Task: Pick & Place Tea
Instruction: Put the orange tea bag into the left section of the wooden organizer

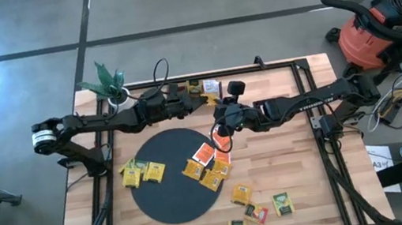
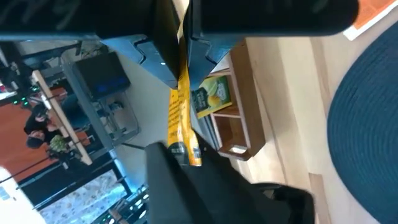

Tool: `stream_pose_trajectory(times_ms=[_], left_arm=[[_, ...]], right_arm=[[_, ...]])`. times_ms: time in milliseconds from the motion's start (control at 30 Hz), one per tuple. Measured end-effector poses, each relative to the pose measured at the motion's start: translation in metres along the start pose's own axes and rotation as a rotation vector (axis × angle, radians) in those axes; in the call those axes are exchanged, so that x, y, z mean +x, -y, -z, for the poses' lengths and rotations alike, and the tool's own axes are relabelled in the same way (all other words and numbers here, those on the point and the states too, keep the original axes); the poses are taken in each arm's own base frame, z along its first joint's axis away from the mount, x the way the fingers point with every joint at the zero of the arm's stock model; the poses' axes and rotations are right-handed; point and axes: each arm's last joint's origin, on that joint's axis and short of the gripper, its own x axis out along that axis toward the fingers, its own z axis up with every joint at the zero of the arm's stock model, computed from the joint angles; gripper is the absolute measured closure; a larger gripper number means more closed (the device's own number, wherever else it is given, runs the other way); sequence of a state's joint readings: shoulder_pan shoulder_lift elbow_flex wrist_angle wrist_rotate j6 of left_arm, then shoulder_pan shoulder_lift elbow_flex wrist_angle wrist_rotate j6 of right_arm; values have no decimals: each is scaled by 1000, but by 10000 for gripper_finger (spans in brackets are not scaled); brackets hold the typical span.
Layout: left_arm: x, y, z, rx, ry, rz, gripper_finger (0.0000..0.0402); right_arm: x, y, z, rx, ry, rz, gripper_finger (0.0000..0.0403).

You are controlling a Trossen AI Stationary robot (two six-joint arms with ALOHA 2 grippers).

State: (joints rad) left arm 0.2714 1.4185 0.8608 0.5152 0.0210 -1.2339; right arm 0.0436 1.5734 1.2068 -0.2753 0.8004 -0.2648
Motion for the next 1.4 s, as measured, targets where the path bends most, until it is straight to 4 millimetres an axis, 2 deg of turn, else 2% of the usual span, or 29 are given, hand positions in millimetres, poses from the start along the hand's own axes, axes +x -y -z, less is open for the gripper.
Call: stream_pose_trajectory(times_ms=[167, 367, 533, 700, 900, 1067, 1200, 1400], left_arm=[[0, -1, 0, 306, 7, -16, 262], [-11, 3, 10, 835, -103, -67, 259], [-26, 11, 8, 985, -230, -166, 259], [-38, 26, 5, 1132, -339, -212, 259], [-36, 46, 4, 1156, -394, -153, 259], [-28, 41, 7, 1097, -457, -201, 259], [-27, 35, 8, 1053, -481, -243, 259], [-25, 41, 6, 1041, -454, -209, 259]], right_arm=[[2, 2, 4, 122, -19, -104, 389], [14, 19, 10, 466, -52, -471, 389], [28, 38, 17, 632, -96, -711, 390], [38, 52, 24, 693, -104, -926, 390], [50, 58, 27, 715, -75, -1013, 390], [52, 59, 19, 717, 13, -1039, 390], [52, 59, 20, 710, 14, -1037, 390], [53, 57, 20, 701, 11, -1037, 390]])
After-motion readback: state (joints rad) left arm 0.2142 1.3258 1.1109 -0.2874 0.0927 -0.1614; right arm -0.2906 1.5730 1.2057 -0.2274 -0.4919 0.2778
